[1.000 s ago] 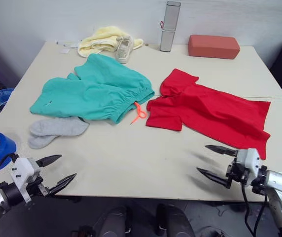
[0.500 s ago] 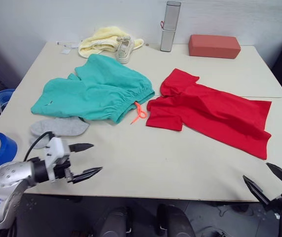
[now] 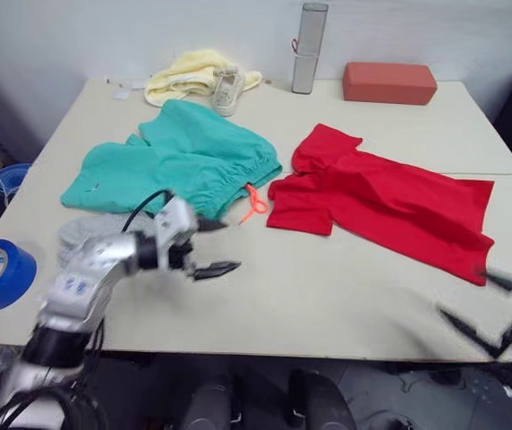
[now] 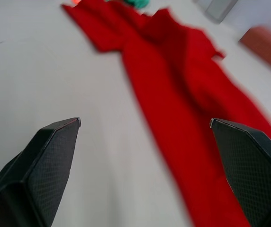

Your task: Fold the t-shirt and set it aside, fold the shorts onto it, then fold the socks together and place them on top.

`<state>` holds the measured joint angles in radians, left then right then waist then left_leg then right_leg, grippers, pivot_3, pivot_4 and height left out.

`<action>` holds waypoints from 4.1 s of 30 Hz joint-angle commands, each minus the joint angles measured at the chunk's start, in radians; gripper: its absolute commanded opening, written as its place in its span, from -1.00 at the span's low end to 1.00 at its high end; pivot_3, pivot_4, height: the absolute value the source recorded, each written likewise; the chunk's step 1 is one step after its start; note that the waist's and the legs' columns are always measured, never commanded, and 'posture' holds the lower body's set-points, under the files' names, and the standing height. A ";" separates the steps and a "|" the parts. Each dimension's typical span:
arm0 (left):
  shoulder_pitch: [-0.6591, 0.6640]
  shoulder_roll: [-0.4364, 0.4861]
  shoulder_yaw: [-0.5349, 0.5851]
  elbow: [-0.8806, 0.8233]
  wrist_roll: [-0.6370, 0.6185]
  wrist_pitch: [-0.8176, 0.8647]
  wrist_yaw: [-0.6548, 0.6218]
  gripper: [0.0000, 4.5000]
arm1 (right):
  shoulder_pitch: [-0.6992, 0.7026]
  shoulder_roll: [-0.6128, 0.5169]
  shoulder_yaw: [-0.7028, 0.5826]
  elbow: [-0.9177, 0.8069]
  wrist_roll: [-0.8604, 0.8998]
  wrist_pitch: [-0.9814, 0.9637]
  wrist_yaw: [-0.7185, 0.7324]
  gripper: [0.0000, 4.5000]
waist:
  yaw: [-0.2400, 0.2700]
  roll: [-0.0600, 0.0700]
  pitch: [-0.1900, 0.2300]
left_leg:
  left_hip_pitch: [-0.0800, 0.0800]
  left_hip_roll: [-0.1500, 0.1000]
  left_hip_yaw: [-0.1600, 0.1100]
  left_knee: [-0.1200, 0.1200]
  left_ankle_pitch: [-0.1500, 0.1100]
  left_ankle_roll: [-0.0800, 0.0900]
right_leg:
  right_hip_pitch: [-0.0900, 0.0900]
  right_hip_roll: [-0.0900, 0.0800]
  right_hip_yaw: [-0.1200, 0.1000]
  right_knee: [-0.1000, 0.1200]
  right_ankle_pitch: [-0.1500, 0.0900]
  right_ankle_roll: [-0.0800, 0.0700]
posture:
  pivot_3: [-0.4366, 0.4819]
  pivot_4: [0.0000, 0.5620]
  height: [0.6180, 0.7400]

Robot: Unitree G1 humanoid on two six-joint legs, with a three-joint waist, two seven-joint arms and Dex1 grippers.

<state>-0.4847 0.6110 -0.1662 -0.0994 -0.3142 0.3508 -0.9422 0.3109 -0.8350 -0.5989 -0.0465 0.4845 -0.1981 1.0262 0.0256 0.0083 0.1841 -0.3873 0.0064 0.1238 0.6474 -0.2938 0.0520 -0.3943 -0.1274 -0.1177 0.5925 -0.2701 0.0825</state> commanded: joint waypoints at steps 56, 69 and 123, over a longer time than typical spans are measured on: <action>-0.573 -0.435 -0.039 1.175 0.425 -0.451 -0.104 -1.00 | -0.446 -0.181 0.356 0.466 -0.282 0.237 0.086 -0.99 | -0.007 -0.015 -0.003 | -0.004 0.006 0.002 0.017 -0.006 -0.001 | 0.000 0.004 -0.001 0.002 0.001 0.004 | -0.05 -0.47 1.00; 0.002 -0.109 -0.034 0.081 0.129 0.015 -0.407 -1.00 | -0.057 -0.207 0.144 0.144 -0.073 0.088 0.412 -0.99 | -0.022 -0.011 -0.002 | -0.002 0.010 0.003 0.017 -0.008 -0.005 | 0.002 0.008 0.004 0.004 -0.001 0.001 | -0.05 -0.47 1.00; 0.049 0.239 -0.065 -0.180 -0.162 0.345 -0.352 -1.00 | 0.492 -0.143 -0.164 -0.064 0.001 0.220 0.449 -0.99 | -0.003 0.002 0.002 | -0.001 0.009 0.000 0.008 -0.009 -0.004 | -0.001 0.006 0.003 0.002 -0.007 -0.008 | -0.05 -0.47 1.00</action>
<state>-0.4169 0.8558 -0.2187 -0.2940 -0.4843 0.6836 -1.2986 0.8160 -0.9637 -0.7802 -0.1022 0.4688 -0.0253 1.4721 0.0230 0.0108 0.1857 -0.3888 0.0158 0.1236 0.6535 -0.3020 0.0468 -0.3964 -0.1208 -0.1154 0.5944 -0.2762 0.0757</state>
